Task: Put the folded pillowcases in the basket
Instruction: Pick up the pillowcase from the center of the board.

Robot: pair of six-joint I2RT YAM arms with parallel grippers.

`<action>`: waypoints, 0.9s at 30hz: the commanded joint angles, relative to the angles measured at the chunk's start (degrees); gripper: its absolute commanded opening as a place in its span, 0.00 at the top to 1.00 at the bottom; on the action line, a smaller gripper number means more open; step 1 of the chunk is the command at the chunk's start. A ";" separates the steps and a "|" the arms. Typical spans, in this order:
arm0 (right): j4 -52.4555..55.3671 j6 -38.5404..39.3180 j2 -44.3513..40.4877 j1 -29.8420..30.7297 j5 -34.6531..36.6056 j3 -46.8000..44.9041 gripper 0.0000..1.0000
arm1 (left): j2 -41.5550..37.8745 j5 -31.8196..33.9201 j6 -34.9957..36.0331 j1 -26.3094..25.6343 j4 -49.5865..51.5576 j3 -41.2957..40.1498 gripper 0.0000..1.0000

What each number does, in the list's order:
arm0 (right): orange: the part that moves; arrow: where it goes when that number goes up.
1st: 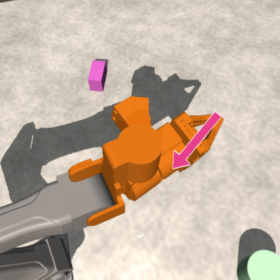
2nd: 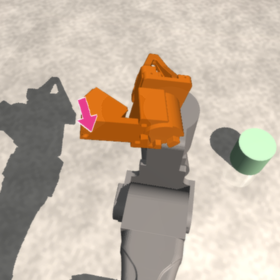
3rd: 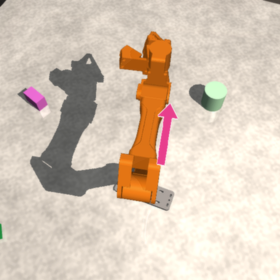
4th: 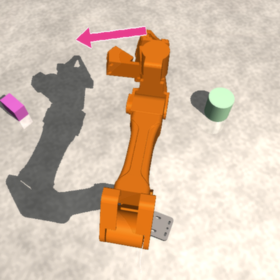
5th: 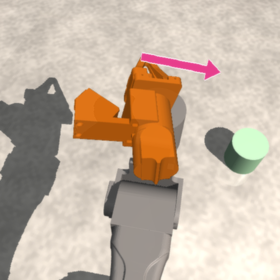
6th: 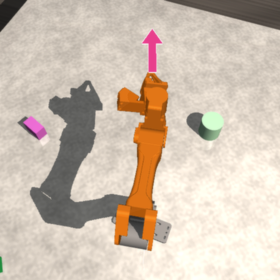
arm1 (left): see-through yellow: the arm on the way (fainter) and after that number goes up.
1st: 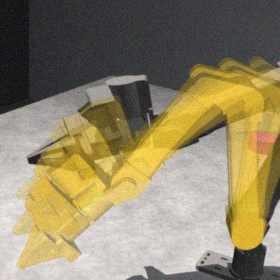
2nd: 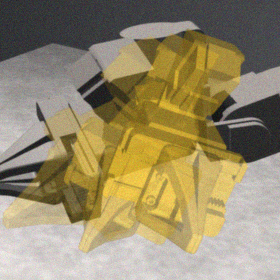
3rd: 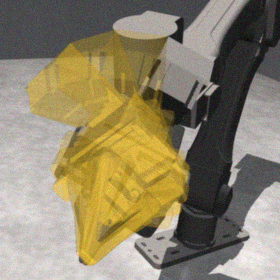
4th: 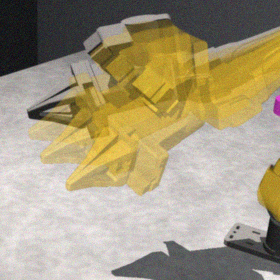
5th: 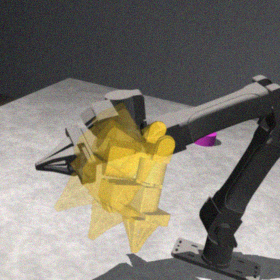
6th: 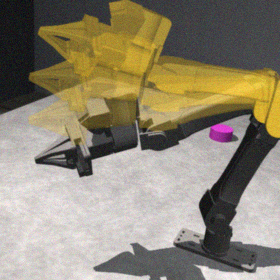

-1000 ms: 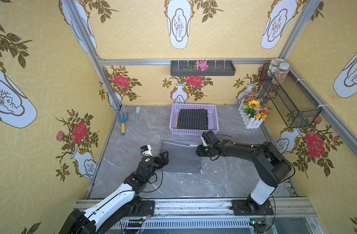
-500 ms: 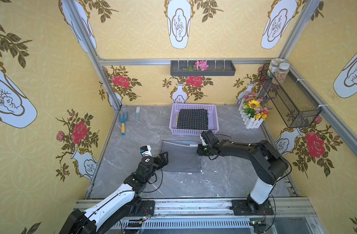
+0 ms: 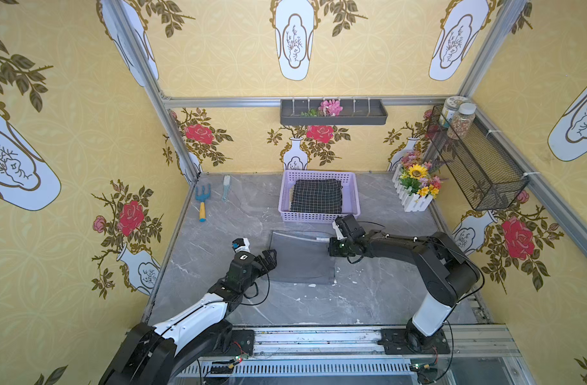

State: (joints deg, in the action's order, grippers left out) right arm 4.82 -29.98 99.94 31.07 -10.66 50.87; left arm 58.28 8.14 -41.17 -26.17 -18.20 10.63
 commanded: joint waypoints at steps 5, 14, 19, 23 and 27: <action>1.55 1.64 -0.25 -0.57 -0.59 0.37 0.92 | 9.25 -8.22 1.43 3.52 -4.63 3.47 0.08; 1.68 1.84 -0.33 -0.73 -0.85 0.59 0.92 | 17.01 -11.49 2.14 4.46 -5.19 6.39 0.25; 1.68 1.85 -0.54 -0.88 -0.88 0.44 0.92 | 19.44 -11.22 2.48 4.46 -4.35 7.44 0.32; 1.68 1.85 -0.69 -0.90 -0.93 0.46 0.92 | 21.07 -11.30 2.49 4.42 -4.43 7.74 0.36; 1.61 1.83 -0.88 -0.86 -1.04 0.44 0.92 | 22.72 -11.56 2.30 4.46 -5.35 7.74 0.43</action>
State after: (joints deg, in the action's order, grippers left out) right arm 5.65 -28.45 99.59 30.15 -11.90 51.07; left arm 79.96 -2.72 -39.35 -21.76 -24.34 18.52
